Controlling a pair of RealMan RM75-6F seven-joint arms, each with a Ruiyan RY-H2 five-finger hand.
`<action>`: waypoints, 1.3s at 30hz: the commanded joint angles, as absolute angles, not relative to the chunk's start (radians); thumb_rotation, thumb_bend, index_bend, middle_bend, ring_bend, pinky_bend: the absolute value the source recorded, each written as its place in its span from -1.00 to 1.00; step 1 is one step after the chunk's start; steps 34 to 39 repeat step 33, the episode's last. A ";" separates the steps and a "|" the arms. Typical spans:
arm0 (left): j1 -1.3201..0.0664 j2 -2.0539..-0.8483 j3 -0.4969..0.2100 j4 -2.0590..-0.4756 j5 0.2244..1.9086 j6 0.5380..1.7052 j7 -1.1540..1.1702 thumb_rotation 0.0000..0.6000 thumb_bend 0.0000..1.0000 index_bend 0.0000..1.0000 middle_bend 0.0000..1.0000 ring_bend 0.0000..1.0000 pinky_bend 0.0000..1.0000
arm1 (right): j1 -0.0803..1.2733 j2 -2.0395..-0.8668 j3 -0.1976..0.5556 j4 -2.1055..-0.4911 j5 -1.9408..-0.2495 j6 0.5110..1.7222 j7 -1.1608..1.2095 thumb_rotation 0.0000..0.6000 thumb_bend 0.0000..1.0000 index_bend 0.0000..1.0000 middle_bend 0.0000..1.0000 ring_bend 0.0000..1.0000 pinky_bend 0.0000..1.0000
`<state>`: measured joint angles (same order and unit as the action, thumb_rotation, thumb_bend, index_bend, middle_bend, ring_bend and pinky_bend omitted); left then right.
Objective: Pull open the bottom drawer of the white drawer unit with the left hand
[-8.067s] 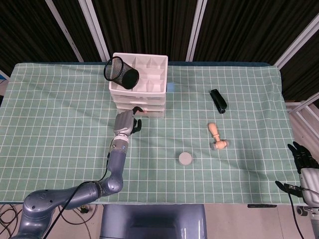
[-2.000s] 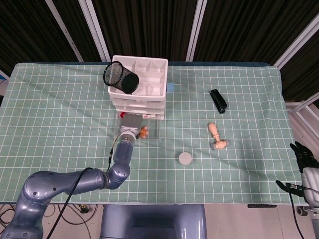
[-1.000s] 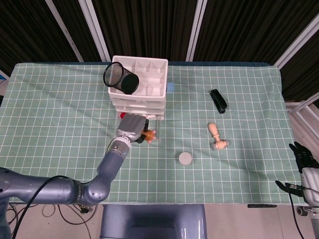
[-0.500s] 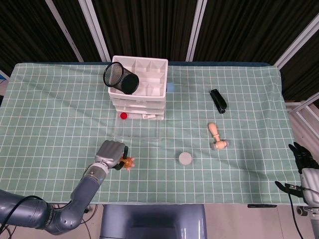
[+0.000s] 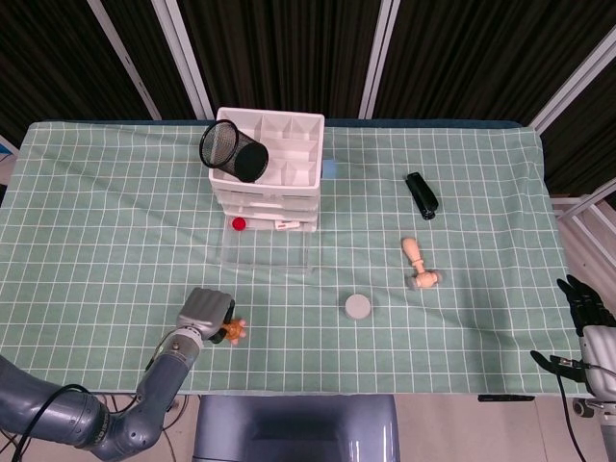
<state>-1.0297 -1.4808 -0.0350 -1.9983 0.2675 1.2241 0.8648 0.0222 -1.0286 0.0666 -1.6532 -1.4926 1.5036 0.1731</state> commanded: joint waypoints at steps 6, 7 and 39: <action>-0.937 -1.406 -0.019 -2.087 0.466 1.356 0.759 1.00 -0.72 -0.24 0.98 0.95 0.98 | 0.022 -1.031 0.063 -1.640 -1.511 1.514 0.160 1.00 -0.95 -1.00 -1.00 -1.00 -0.58; -0.914 -1.394 -0.012 -2.102 0.510 1.380 0.734 1.00 -0.72 -0.25 0.90 0.87 0.90 | 0.022 -1.032 0.062 -1.635 -1.516 1.517 0.154 1.00 -0.95 -1.00 -1.00 -1.00 -0.58; -0.337 -1.233 0.311 -1.787 1.283 1.744 0.351 1.00 -0.82 -1.00 -1.00 -1.00 -1.00 | 0.021 -1.076 0.043 -1.546 -1.639 1.605 0.008 1.00 -1.00 -1.00 -1.00 -1.00 -0.58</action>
